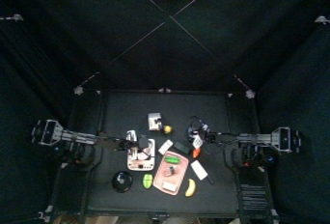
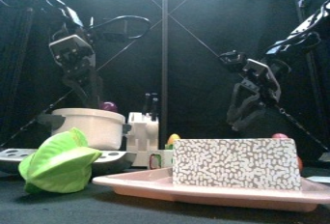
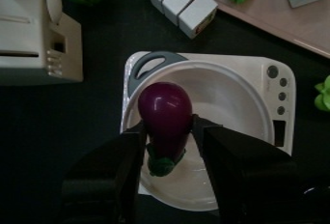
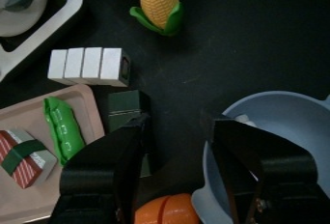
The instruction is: Hand over eggplant
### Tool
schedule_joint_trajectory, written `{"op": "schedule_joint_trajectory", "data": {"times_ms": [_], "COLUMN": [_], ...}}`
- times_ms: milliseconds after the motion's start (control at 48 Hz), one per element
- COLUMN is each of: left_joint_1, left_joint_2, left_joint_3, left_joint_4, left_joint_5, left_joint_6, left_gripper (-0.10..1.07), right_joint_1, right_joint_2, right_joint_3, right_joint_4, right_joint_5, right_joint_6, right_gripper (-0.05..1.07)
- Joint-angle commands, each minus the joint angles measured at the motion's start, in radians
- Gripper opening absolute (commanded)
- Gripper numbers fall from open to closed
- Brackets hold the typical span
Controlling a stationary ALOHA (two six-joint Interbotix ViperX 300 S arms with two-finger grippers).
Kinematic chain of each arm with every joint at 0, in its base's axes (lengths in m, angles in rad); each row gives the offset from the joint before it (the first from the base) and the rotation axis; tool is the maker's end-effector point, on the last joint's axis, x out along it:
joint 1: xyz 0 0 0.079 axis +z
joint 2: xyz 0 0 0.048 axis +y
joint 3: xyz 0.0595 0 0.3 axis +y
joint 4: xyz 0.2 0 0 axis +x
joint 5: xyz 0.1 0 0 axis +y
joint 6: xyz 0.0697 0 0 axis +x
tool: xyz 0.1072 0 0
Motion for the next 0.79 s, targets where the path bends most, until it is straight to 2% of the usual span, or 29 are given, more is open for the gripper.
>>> {"op": "schedule_joint_trajectory", "data": {"times_ms": [0, 250, 479, 771], "left_joint_1": [-0.017, -0.031, -0.017, 0.043], "left_joint_2": [-0.044, -0.097, -0.031, 0.089], "left_joint_3": [-0.038, -0.084, -0.141, -0.267], "left_joint_4": [0.008, 0.017, 0.092, 0.212], "left_joint_5": [0.02, 0.023, -0.063, -0.092], "left_joint_6": [0.002, 0.0, 0.0, -0.009], "left_gripper": [0.77, 0.77, 0.77, 0.77], "right_joint_1": [0.003, 0.014, 0.041, 0.044], "right_joint_2": [-0.025, -0.123, -0.196, -0.181], "right_joint_3": [-0.031, -0.049, -0.057, -0.094], "right_joint_4": [0.002, -0.006, 0.006, 0.127], "right_joint_5": [-0.003, 0.008, -0.054, -0.239], "right_joint_6": [0.0, -0.006, 0.002, 0.002], "right_gripper": [0.83, 0.83, 0.83, 0.83]}}
